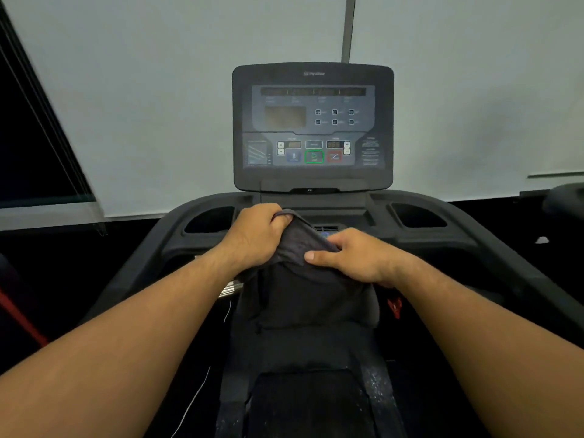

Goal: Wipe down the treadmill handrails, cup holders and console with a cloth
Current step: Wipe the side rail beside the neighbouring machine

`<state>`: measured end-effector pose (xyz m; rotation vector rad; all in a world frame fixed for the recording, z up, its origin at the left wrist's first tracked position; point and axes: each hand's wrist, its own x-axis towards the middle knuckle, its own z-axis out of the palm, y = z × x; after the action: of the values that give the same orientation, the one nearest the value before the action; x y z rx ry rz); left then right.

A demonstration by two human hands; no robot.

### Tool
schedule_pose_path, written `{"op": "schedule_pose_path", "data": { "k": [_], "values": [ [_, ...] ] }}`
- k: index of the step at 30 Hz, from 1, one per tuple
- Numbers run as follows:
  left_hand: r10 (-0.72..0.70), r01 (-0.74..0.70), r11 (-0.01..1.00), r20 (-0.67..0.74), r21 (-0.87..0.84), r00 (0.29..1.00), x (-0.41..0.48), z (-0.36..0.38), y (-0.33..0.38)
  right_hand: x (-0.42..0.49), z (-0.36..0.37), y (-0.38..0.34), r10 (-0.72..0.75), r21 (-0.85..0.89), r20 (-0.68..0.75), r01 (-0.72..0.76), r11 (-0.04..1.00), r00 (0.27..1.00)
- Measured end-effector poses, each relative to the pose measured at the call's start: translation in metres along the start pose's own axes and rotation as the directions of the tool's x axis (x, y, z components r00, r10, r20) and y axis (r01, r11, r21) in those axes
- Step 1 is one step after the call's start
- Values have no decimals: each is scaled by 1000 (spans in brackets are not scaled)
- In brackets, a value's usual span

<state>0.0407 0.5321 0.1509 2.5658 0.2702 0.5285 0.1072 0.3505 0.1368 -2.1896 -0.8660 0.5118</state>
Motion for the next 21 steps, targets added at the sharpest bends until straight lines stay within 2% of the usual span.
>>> {"op": "schedule_pose_path", "data": {
  "k": [4,6,7,9,11,14,16,18,21],
  "values": [
    [11,-11,999,7,-37,1000,12,17,12,-12,-23,13,73,280,-90,-45,959,993],
    [14,-14,999,-2,-35,1000,14,21,20,-17,-33,21,105,323,-105,-66,944,989],
    [21,-21,999,-3,-35,1000,14,22,24,-19,-37,25,102,278,-131,-63,959,986],
    [26,-26,998,1,-64,1000,15,23,33,-22,-46,37,81,50,-147,-74,996,986],
    [9,-10,995,-15,-95,1000,14,23,39,-29,-55,46,76,-153,-130,-96,984,989],
    [-83,70,985,-77,-158,994,12,29,39,-43,-68,57,93,-225,-117,-118,967,989],
    [-185,164,957,-67,-238,980,9,35,40,-53,-73,62,130,-138,-149,-151,979,980],
    [-273,257,921,-14,-294,962,4,42,46,-60,-77,65,218,88,-191,-205,975,957],
    [-347,347,816,88,-462,934,-5,56,62,-65,-79,68,305,403,-198,-207,891,932]
  ]
}}
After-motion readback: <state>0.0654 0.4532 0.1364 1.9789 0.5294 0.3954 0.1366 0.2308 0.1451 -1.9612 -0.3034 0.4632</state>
